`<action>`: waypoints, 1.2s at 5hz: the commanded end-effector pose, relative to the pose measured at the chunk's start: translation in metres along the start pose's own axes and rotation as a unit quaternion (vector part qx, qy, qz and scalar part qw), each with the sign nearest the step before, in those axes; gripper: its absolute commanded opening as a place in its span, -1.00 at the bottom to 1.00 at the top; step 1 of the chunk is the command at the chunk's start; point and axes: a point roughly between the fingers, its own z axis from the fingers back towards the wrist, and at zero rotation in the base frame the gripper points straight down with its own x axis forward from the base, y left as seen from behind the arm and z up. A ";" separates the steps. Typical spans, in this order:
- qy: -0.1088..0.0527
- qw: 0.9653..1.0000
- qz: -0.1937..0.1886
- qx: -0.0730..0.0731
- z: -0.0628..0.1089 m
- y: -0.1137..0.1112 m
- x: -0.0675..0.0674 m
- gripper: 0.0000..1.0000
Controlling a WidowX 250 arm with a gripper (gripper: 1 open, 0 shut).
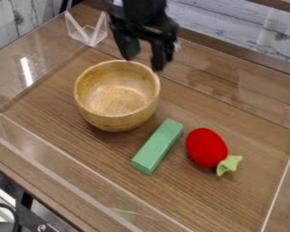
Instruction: Remove the green object from the brown bowl and put it on the table
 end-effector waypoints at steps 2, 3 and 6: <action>-0.026 0.997 0.063 0.026 0.009 0.010 0.000 1.00; -0.023 0.997 0.070 0.026 0.004 -0.006 0.005 1.00; -0.006 1.000 0.027 0.012 -0.017 -0.030 0.023 1.00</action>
